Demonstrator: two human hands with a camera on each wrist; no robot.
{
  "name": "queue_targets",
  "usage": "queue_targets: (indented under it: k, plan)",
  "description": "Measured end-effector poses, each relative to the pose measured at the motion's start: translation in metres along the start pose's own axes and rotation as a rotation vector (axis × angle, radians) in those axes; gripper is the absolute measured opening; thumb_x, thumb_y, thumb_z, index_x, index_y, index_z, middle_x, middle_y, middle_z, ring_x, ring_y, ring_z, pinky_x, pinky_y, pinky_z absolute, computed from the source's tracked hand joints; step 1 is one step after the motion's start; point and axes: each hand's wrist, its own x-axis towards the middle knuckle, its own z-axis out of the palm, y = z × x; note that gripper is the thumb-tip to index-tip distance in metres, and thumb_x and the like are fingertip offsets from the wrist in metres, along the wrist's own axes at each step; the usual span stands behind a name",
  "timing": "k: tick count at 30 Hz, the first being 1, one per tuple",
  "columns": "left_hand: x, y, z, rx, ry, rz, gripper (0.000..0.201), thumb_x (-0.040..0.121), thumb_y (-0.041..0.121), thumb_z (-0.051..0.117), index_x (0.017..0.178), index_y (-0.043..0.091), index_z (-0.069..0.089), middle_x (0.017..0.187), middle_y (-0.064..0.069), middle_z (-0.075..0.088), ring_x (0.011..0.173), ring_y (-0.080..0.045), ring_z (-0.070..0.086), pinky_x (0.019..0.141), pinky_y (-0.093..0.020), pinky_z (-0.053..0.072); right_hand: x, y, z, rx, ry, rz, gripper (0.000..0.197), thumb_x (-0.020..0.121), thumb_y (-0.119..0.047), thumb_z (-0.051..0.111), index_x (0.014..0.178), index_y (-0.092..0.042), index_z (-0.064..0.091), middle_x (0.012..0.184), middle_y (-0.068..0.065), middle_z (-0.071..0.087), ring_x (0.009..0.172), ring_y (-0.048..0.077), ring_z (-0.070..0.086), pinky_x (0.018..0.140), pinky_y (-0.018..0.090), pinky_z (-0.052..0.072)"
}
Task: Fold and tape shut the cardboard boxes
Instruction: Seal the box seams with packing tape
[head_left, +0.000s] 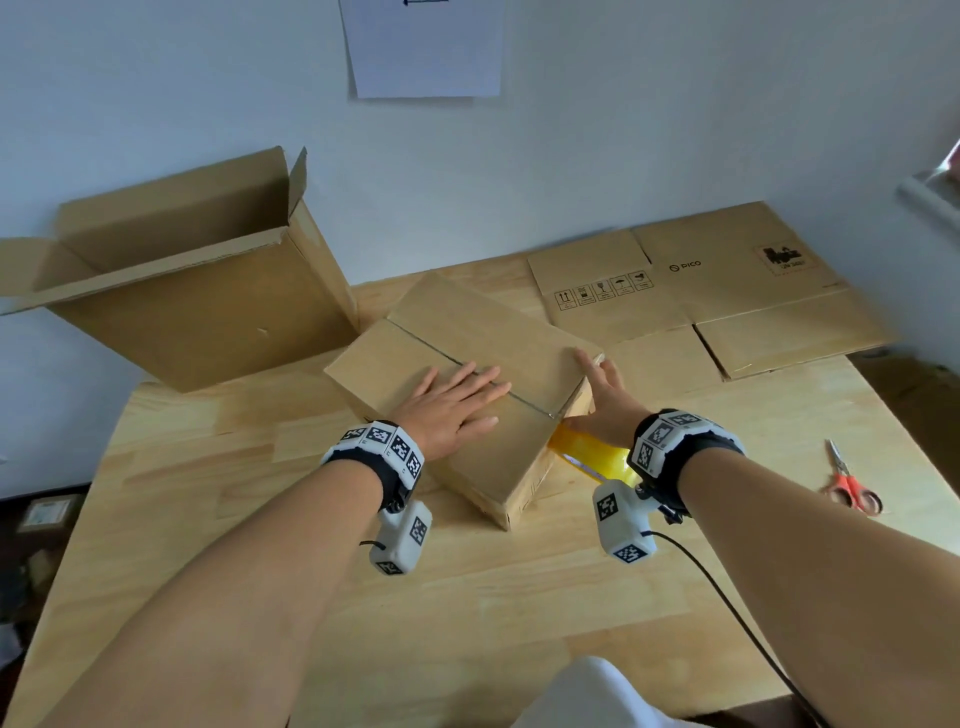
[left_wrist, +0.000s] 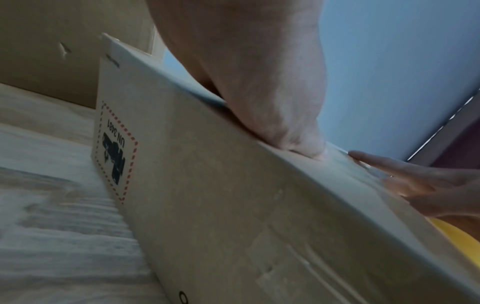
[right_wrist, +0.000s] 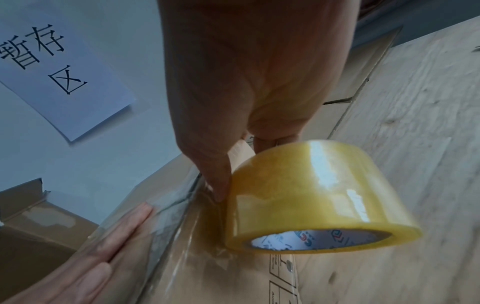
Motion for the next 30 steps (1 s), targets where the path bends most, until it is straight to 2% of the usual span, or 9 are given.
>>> queue_targets:
  k: [5,11,16,18,21,26,28,30]
  plan:
    - [-0.001,-0.009,-0.003,0.038,-0.018,0.013,0.052,0.098,0.057,0.011,0.146,0.048,-0.006,0.152,0.028,-0.017,0.143,-0.005,-0.018,0.117,-0.047,-0.01,-0.009,-0.006,0.015,0.039,0.064,0.043,0.095,0.086,-0.021,0.065,0.149,-0.036,-0.004,0.157,0.009,-0.015,0.136,0.036,0.034,0.108,0.041,0.035]
    - [-0.004,0.004,0.005,-0.032,0.031,0.029,0.05,0.103,0.036,0.016,0.151,0.037,0.002,0.157,0.017,-0.012,0.145,-0.012,-0.016,0.116,-0.046,-0.009,-0.017,-0.009,0.031,0.066,0.138,0.078,0.095,0.086,-0.022,0.066,0.15,-0.034,-0.003,0.157,0.011,-0.013,0.136,0.036,0.034,0.107,0.042,0.034]
    - [-0.014,0.012,0.004,-0.029,0.028,0.062,0.05,0.104,0.028,0.018,0.153,0.026,0.007,0.157,0.019,-0.01,0.146,-0.009,-0.012,0.114,-0.061,0.002,-0.024,-0.013,0.044,0.072,0.185,0.103,0.096,0.085,-0.025,0.067,0.15,-0.032,-0.003,0.157,0.013,-0.009,0.133,0.037,0.036,0.107,0.043,0.035]
    - [-0.018,0.016,0.0,0.005,0.006,0.091,0.051,0.104,0.032,0.021,0.153,0.023,0.01,0.158,0.019,-0.008,0.146,-0.007,-0.008,0.113,-0.062,0.006,-0.028,-0.015,0.05,0.088,0.21,0.106,0.097,0.084,-0.026,0.068,0.151,-0.033,-0.001,0.157,0.014,-0.007,0.138,0.037,0.028,0.11,0.046,0.032]
    - [-0.026,0.022,-0.005,0.017,-0.048,0.104,0.061,0.101,0.048,0.025,0.153,0.021,0.008,0.159,0.012,-0.005,0.146,-0.007,-0.005,0.115,-0.058,0.005,-0.034,-0.02,0.059,0.112,0.237,0.118,0.096,0.084,-0.024,0.068,0.151,-0.031,0.001,0.157,0.015,-0.008,0.143,0.035,0.016,0.112,0.047,0.027]
    - [-0.027,0.025,0.0,0.028,-0.101,0.1,0.094,0.086,0.073,0.029,0.153,0.015,-0.004,0.159,0.006,-0.015,0.145,-0.01,-0.014,0.114,-0.06,-0.004,-0.038,-0.029,0.062,0.092,0.252,0.137,0.093,0.086,-0.021,0.066,0.151,-0.027,0.0,0.156,0.017,-0.009,0.138,0.036,0.029,0.107,0.041,0.033]
    - [-0.027,0.026,0.007,0.054,-0.121,0.103,0.104,0.082,0.076,0.033,0.151,0.012,-0.011,0.157,0.004,-0.022,0.144,-0.013,-0.021,0.112,-0.061,-0.008,-0.038,-0.03,0.061,0.087,0.239,0.142,0.093,0.087,-0.021,0.065,0.151,-0.027,-0.002,0.156,0.017,-0.011,0.135,0.036,0.034,0.105,0.039,0.034]
    - [-0.028,0.027,0.011,0.08,-0.12,0.109,0.102,0.085,0.072,0.035,0.15,0.011,-0.015,0.156,0.002,-0.026,0.143,-0.014,-0.024,0.113,-0.061,-0.009,-0.038,-0.03,0.059,0.085,0.231,0.142,0.094,0.087,-0.021,0.066,0.151,-0.027,-0.003,0.156,0.017,-0.011,0.134,0.036,0.036,0.105,0.039,0.034]
